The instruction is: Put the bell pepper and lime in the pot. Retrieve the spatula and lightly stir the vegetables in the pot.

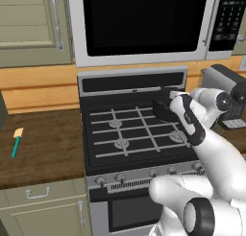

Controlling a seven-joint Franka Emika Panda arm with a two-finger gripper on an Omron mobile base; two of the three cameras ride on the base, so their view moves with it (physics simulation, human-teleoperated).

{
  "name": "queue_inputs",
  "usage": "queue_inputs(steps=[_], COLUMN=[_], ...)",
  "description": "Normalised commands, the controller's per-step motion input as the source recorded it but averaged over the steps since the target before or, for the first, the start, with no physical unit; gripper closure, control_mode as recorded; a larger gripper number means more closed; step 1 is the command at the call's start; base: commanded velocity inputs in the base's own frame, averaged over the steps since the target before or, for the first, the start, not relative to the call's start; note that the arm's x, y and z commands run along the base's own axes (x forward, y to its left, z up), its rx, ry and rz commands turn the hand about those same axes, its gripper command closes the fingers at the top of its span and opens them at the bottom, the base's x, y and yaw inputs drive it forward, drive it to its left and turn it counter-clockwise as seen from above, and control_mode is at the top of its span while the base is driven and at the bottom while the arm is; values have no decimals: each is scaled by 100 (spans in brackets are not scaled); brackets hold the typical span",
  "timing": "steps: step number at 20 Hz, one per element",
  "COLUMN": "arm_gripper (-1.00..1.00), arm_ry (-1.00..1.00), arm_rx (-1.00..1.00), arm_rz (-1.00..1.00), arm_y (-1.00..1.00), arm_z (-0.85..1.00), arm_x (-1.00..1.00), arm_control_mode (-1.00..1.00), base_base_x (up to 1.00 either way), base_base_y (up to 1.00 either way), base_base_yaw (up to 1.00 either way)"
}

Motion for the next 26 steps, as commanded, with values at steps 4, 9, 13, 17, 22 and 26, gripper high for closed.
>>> queue_inputs(steps=[4, 9, 13, 17, 22, 26], arm_gripper=[-100, -100, -100, -100, -100, -100], arm_ry=[6, 38, 44, 21, 4, 2], arm_rx=[3, 15, 2, -1, 1, 0], arm_rz=[0, -1, 0, 0, 2, 2], arm_y=[21, 33, 42, 69, 83, 100], arm_z=[80, 67, 25, -7, -11, -7], arm_x=[-89, -65, -50, -59, -44, -9], arm_control_mode=[-100, -100, -100, -100, -100, -100], base_base_x=[0, 0, 0, 0, 0, 0], base_base_y=[0, 0, 0, 0, 0, 0], base_base_yaw=[0, 0, 0, 0, 0, 0])
